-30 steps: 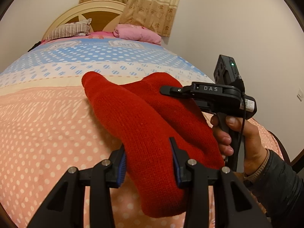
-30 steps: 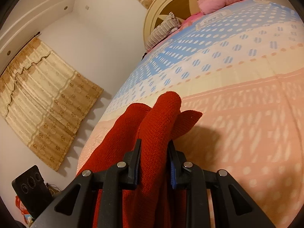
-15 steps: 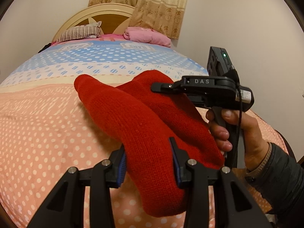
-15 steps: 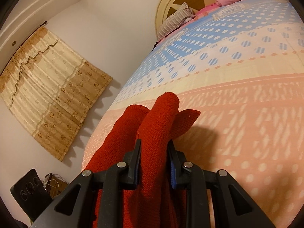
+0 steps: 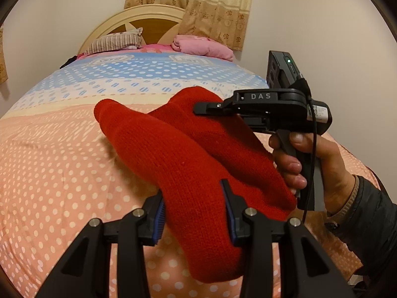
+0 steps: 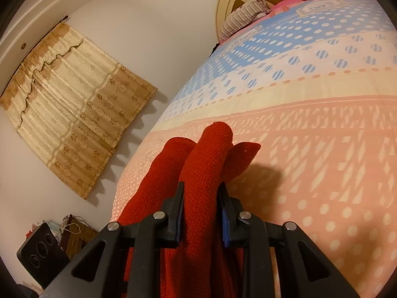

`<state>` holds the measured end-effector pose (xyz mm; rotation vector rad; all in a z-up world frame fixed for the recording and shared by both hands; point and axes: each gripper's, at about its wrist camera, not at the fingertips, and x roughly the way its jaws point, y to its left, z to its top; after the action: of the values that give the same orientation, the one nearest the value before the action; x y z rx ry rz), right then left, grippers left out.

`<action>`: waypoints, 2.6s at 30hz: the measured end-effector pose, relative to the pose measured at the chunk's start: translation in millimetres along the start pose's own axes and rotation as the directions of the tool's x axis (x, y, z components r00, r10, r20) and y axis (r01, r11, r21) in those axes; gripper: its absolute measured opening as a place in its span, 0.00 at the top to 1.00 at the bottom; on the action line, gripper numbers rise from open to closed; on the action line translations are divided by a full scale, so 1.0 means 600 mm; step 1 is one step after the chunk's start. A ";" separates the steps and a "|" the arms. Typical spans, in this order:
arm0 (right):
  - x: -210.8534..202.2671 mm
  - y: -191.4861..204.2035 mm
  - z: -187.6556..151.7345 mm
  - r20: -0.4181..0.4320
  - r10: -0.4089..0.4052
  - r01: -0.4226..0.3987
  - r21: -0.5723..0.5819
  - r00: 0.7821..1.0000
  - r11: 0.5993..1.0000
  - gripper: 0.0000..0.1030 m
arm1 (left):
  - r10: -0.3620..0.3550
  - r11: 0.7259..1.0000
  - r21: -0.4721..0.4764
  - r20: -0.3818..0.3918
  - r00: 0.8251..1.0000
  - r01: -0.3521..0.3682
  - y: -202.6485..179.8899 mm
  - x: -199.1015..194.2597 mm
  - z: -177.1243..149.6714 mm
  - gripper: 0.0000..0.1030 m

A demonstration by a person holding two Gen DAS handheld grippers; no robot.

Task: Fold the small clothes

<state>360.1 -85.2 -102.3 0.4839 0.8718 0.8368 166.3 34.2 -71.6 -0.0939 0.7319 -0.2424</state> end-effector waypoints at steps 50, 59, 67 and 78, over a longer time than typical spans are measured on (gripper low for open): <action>0.009 -0.080 -0.027 0.009 -0.104 0.102 0.099 0.995 0.990 0.76 | 0.157 0.986 0.054 0.012 0.987 -0.158 0.018 -0.040 -0.056 0.11; -0.079 -0.002 -0.040 0.149 -0.140 0.147 -0.034 0.979 0.989 0.59 | 0.324 0.946 -0.010 0.023 0.946 -0.324 0.100 -0.002 -0.028 0.01; -0.051 0.078 -0.102 0.006 -0.069 0.069 -0.204 0.998 0.977 0.59 | 0.332 0.942 -0.045 0.012 0.943 -0.331 0.101 0.028 -0.058 0.01; -0.055 0.037 -0.170 0.057 -0.179 0.186 -0.177 0.982 0.966 0.59 | 0.350 0.935 -0.082 0.054 0.935 -0.345 0.094 0.016 -0.085 0.01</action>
<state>254.4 -94.3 -129.9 0.2550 0.7815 0.7267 149.5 86.1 -124.9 -0.0384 0.6767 0.1257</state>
